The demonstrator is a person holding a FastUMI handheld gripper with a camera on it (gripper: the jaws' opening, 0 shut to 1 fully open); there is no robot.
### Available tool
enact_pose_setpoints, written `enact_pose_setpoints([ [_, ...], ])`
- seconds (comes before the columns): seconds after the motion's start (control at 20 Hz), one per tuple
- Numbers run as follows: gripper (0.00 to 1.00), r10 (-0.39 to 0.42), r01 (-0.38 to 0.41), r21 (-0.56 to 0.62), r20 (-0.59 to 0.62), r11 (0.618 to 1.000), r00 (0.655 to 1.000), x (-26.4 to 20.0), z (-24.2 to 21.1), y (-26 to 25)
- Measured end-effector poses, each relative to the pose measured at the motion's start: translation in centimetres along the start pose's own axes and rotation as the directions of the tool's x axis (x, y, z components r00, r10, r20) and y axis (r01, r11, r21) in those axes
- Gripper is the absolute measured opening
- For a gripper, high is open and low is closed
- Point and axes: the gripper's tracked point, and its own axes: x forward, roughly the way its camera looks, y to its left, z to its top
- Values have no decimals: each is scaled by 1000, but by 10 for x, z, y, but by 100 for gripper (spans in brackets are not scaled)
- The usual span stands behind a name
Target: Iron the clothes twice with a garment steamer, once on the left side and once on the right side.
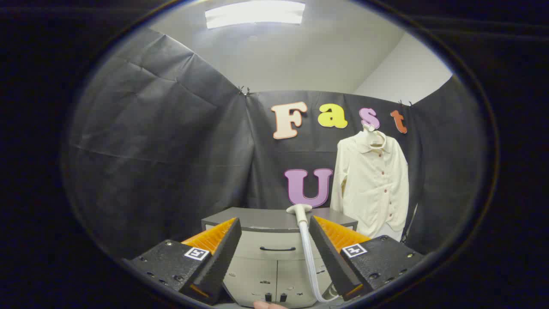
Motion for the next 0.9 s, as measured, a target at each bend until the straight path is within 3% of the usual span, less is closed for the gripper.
enact_pose_setpoints([
  [0.9,97,-5,6,16,-40,1000,999,14,-16,-9],
])
